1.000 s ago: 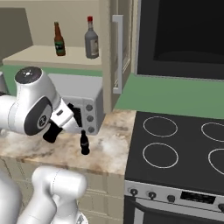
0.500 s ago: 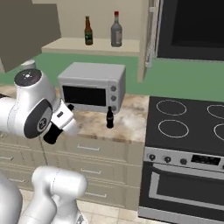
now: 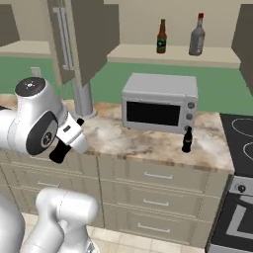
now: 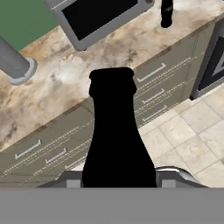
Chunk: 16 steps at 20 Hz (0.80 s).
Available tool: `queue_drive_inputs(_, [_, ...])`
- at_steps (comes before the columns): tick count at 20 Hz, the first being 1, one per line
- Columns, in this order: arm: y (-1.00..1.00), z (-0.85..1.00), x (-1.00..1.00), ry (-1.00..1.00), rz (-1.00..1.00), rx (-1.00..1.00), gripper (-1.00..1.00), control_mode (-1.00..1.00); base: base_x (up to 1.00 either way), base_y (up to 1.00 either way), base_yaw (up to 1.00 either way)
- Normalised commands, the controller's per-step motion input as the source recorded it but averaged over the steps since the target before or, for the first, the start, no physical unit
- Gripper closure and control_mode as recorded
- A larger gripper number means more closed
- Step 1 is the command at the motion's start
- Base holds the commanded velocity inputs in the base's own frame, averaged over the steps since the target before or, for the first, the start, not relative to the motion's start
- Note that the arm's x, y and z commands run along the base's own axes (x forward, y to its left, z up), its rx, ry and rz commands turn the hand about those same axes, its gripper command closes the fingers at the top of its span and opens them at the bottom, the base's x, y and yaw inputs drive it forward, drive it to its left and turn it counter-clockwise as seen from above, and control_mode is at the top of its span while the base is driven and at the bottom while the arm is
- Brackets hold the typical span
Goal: Sort all alcoholic drinks to one cabinet, and non-alcoholic drinks to the other.
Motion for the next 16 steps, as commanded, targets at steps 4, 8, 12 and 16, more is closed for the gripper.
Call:
queue_drive_inputs(4, [0.0, 0.0, 0.0, 0.0, 0.0, 0.0, 1.0, 1.0, 0.0, 1.0, 0.02])
queue_drive_inputs(8, [0.0, 0.0, 0.0, 0.0, 0.0, 0.0, 1.0, 1.0, 0.0, 1.0, 0.02])
queue_drive_inputs(12, [0.0, 0.0, 0.0, 0.0, 0.0, 0.0, 1.0, 1.0, 0.41, 0.82, 0.01])
queue_drive_inputs(16, [0.0, 0.0, 0.0, 0.0, 0.0, 0.0, 1.0, 1.0, 0.8, 0.46, 0.0])
